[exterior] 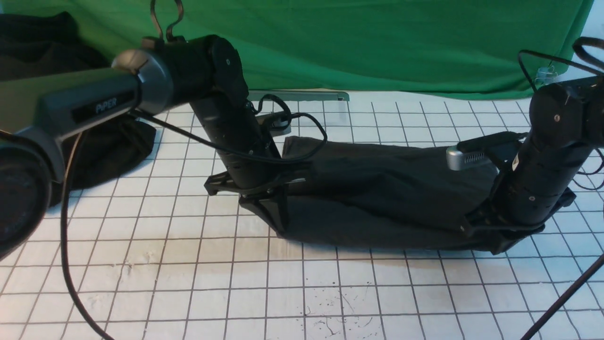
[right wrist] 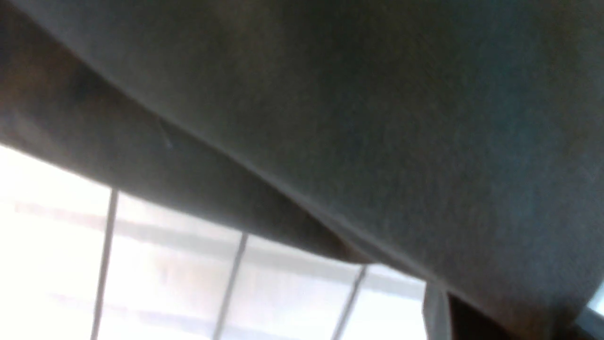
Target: Fold a long-sleeved shirt over a white checkered tablecloth.
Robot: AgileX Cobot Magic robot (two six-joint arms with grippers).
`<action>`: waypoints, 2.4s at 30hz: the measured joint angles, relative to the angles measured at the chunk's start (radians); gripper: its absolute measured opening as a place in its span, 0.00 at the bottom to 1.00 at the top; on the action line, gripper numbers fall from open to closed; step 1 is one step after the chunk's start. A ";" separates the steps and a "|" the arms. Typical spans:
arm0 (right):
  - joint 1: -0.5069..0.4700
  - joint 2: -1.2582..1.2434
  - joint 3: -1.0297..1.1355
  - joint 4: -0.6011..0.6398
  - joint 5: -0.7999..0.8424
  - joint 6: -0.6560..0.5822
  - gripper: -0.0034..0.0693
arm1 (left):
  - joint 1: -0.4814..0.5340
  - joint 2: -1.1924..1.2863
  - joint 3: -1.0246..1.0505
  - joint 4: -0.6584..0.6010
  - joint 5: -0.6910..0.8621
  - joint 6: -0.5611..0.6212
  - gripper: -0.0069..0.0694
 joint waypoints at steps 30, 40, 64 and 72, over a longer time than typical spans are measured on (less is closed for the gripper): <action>0.000 -0.153 0.335 0.015 -0.041 0.082 0.27 | -0.117 -0.226 0.370 0.026 -0.127 -0.071 0.12; 0.000 -0.240 0.335 0.000 0.081 0.055 0.72 | -0.117 -0.229 0.371 0.033 0.008 -0.078 0.52; 0.000 -1.540 0.556 -0.013 -0.280 -0.020 0.04 | -0.117 -0.534 0.372 0.063 -0.123 -0.067 0.22; 0.000 -1.645 0.758 -0.013 -0.553 -0.020 0.04 | -0.117 -0.534 0.372 0.062 -0.143 -0.033 0.09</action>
